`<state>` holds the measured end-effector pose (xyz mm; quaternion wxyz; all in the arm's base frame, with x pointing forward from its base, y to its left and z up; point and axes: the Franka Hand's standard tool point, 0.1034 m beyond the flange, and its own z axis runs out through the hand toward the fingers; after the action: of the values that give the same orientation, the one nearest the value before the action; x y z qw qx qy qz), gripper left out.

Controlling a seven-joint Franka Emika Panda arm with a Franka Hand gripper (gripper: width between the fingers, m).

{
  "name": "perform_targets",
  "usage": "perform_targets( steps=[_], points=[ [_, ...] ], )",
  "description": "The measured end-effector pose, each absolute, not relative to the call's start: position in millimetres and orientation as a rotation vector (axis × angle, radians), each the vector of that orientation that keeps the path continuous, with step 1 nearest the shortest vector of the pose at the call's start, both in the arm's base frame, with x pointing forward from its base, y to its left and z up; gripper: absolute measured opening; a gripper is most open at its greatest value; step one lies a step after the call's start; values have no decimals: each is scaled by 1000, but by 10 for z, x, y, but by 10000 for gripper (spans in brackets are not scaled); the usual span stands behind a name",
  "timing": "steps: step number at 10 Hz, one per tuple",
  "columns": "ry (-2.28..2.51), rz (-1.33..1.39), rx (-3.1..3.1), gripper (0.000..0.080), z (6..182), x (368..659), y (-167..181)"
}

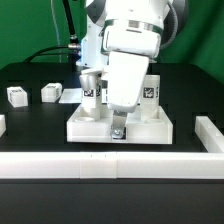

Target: Assemble square table

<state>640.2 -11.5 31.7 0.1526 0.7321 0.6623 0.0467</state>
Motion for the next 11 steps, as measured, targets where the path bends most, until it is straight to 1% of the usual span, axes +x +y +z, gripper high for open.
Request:
perform_targets(
  steps=[2,4,8,11],
  points=[
    [1934,163,2060,64,362,6497,90],
    [1946,196,2037,64,378,6660,247],
    [1941,206,2030,67,362,6888,381],
    [1915,190,2069,67,358,6898,444]
  ],
)
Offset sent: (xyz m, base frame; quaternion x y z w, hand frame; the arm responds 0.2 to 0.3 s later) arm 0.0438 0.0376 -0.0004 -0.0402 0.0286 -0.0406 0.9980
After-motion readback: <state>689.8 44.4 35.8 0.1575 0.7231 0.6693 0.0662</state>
